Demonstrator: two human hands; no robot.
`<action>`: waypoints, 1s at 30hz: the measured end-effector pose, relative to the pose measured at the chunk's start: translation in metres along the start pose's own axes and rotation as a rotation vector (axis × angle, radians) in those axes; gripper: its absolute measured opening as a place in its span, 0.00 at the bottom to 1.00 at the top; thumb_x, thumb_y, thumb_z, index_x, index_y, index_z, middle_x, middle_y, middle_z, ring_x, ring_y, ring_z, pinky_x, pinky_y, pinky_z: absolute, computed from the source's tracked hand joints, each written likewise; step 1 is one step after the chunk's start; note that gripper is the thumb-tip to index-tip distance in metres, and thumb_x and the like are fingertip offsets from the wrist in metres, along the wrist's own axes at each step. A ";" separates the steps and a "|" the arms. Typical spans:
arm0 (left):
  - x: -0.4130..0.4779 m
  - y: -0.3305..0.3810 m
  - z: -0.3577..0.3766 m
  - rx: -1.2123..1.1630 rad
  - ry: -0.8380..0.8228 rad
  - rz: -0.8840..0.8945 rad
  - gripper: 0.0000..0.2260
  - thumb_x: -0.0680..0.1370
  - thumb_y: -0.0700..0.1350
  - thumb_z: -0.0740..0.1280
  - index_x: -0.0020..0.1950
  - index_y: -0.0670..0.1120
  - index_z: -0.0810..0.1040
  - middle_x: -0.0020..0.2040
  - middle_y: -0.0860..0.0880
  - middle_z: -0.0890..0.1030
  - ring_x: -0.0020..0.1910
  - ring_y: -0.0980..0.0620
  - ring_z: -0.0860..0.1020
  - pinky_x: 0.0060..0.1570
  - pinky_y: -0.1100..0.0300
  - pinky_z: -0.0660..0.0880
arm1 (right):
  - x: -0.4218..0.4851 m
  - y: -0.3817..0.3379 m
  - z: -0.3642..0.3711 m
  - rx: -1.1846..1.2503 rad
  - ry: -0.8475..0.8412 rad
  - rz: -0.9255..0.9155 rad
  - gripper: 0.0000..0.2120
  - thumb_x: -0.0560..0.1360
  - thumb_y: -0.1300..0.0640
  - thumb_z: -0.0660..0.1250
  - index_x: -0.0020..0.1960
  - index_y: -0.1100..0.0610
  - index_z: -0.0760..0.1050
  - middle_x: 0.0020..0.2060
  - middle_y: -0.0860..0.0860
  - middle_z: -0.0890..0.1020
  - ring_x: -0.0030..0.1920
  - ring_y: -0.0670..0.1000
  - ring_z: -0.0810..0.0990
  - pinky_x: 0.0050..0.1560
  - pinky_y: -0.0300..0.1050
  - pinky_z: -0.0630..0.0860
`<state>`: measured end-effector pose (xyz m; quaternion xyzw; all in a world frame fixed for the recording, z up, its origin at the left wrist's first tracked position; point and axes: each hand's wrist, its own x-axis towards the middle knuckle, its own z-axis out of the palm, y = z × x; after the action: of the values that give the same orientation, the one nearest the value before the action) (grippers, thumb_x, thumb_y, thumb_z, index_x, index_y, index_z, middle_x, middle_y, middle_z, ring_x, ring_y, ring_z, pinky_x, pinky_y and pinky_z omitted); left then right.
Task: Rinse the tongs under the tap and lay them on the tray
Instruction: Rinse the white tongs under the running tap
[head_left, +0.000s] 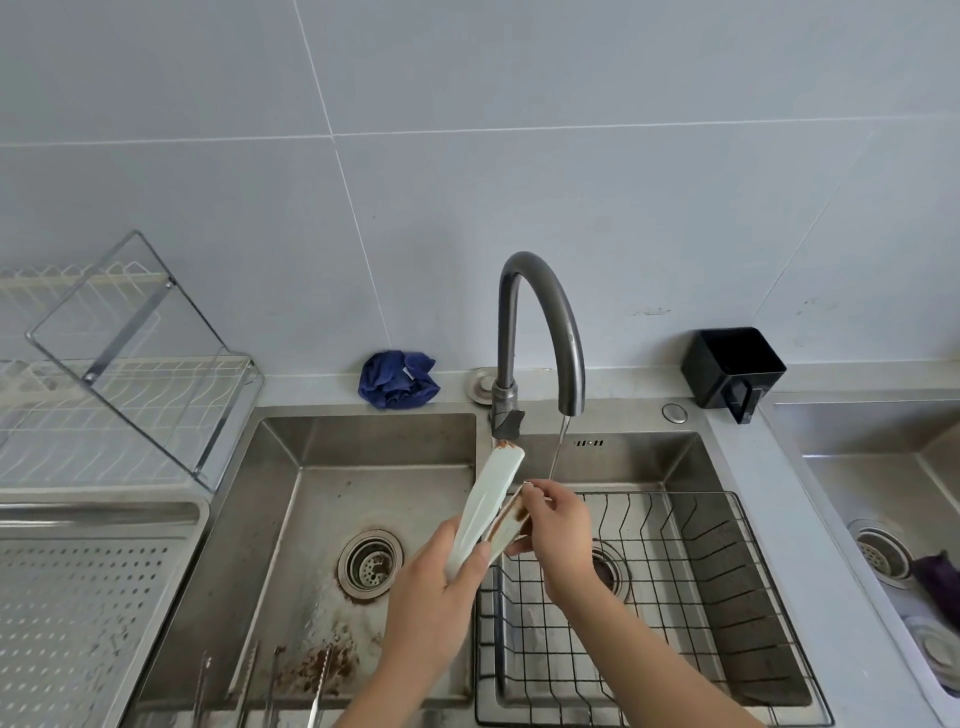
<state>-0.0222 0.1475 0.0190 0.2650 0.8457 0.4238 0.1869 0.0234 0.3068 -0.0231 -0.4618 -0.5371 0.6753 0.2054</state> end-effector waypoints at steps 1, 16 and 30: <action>0.000 0.001 0.001 0.018 0.009 0.007 0.09 0.80 0.57 0.65 0.61 0.62 0.76 0.39 0.59 0.80 0.39 0.62 0.77 0.33 0.68 0.68 | 0.001 0.001 -0.002 0.014 -0.017 0.017 0.09 0.83 0.61 0.63 0.52 0.61 0.82 0.37 0.58 0.82 0.29 0.51 0.84 0.28 0.45 0.81; 0.001 -0.001 -0.002 -0.027 0.039 0.044 0.11 0.81 0.56 0.65 0.61 0.58 0.78 0.30 0.55 0.74 0.28 0.56 0.71 0.30 0.64 0.66 | 0.008 -0.003 -0.009 0.083 -0.277 0.026 0.12 0.74 0.71 0.66 0.55 0.63 0.80 0.44 0.63 0.86 0.40 0.57 0.87 0.36 0.47 0.83; 0.000 0.003 0.004 -0.064 0.011 0.043 0.06 0.80 0.55 0.67 0.56 0.59 0.79 0.38 0.60 0.81 0.34 0.56 0.77 0.32 0.65 0.70 | 0.013 -0.003 -0.011 0.040 -0.125 -0.009 0.08 0.80 0.62 0.65 0.48 0.65 0.81 0.33 0.58 0.85 0.31 0.56 0.85 0.28 0.45 0.81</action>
<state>-0.0195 0.1515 0.0196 0.2747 0.8267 0.4562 0.1817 0.0252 0.3239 -0.0251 -0.4122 -0.5373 0.7125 0.1839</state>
